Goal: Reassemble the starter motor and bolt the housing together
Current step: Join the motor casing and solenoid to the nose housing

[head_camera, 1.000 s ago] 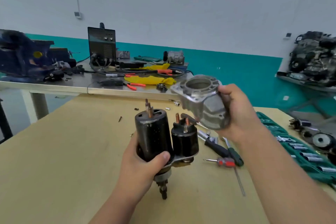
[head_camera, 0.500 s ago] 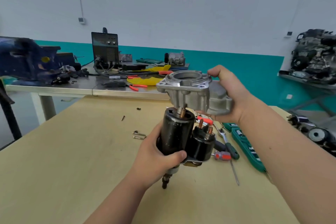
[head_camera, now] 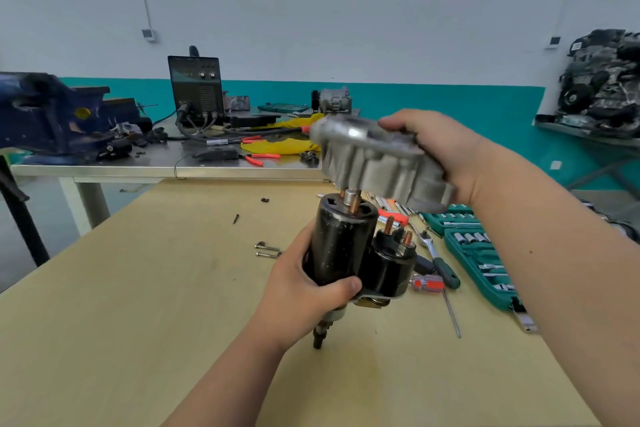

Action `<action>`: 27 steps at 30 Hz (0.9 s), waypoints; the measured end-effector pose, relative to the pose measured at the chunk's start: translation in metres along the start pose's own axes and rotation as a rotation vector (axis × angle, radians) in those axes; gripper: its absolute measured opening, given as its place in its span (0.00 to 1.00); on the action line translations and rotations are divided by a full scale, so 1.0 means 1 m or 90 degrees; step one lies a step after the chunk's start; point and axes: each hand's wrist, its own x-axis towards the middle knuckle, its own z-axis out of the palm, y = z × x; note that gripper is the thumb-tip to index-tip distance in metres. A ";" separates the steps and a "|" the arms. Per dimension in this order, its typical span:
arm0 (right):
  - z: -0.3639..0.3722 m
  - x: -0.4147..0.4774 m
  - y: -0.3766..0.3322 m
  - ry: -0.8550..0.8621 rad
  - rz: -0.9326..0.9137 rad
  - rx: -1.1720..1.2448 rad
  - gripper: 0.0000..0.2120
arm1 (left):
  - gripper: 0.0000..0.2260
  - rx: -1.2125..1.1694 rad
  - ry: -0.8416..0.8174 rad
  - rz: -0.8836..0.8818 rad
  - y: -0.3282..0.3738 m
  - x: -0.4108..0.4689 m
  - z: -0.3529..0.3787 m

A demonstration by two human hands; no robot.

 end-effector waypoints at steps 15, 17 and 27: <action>0.016 0.025 0.002 -0.003 -0.045 -0.246 0.14 | 0.25 0.020 0.007 0.041 -0.004 -0.006 -0.011; 0.019 0.027 0.003 -0.003 -0.088 -0.297 0.16 | 0.25 0.018 0.016 0.037 -0.005 -0.006 -0.011; 0.021 0.028 0.002 -0.029 -0.115 -0.317 0.09 | 0.24 -0.001 0.056 0.027 -0.010 -0.007 -0.015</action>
